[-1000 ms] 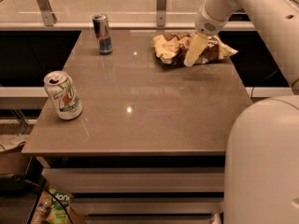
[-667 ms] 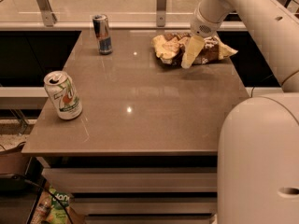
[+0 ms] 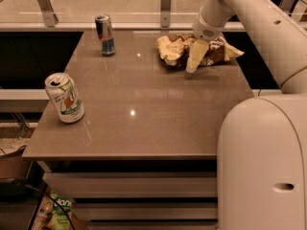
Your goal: Move brown chip bag near 7up can
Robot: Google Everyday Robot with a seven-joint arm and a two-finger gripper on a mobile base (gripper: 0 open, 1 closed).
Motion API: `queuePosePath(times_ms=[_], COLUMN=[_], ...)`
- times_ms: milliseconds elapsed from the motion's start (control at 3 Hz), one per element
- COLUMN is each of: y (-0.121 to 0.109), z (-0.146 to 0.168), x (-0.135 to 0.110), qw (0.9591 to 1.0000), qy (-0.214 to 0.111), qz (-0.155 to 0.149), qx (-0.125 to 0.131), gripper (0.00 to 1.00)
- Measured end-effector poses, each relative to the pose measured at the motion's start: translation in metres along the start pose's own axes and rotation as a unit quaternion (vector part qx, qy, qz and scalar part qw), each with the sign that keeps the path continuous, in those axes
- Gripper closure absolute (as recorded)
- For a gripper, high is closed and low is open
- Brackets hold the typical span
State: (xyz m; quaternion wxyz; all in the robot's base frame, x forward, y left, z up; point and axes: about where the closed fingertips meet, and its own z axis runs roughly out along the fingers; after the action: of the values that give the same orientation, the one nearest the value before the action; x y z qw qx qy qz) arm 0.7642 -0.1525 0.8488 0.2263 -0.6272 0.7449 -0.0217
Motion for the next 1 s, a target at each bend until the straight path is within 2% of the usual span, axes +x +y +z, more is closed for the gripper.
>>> queuePosePath(times_ms=[333, 667, 1000], y=[-0.0001, 0.0007, 0.0015], z=[0.0003, 0.0045, 0.0084], x=[0.0003, -0.0002, -0.0005], qw=[1.0, 1.0, 1.0], qy=[0.0, 0.0, 0.0], qz=[0.0, 0.0, 0.0], qx=[0.0, -0.003, -0.005], gripper=[0.0, 0.18, 0.4])
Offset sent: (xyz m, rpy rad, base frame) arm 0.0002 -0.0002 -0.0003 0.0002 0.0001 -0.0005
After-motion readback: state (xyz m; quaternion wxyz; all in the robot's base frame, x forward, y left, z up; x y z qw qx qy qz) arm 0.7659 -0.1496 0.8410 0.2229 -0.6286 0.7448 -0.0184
